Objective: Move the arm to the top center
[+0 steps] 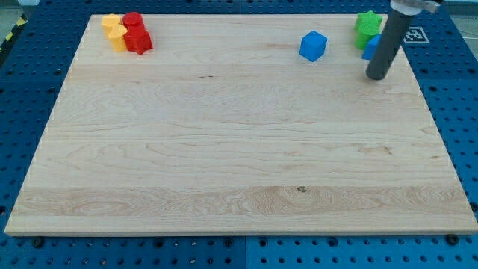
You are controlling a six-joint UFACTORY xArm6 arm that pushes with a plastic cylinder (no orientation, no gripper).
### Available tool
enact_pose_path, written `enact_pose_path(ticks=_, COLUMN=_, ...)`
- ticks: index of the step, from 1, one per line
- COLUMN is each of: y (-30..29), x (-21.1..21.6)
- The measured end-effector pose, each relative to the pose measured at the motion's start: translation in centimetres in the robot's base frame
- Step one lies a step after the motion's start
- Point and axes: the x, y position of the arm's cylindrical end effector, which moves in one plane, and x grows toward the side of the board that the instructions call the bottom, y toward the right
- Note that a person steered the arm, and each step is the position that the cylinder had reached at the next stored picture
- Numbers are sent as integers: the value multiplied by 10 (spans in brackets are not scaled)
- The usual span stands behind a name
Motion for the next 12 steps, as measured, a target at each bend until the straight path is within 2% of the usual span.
enact_pose_path(ticks=2, y=-15, x=-12)
enact_pose_path(ticks=3, y=-18, x=12)
enact_pose_path(ticks=5, y=-41, x=12)
enact_pose_path(ticks=6, y=-73, x=3)
enact_pose_path(ticks=7, y=-150, x=-14)
enact_pose_path(ticks=8, y=-206, x=-68)
enact_pose_path(ticks=9, y=-205, x=-134)
enact_pose_path(ticks=10, y=-174, x=-143)
enact_pose_path(ticks=12, y=-146, x=-102)
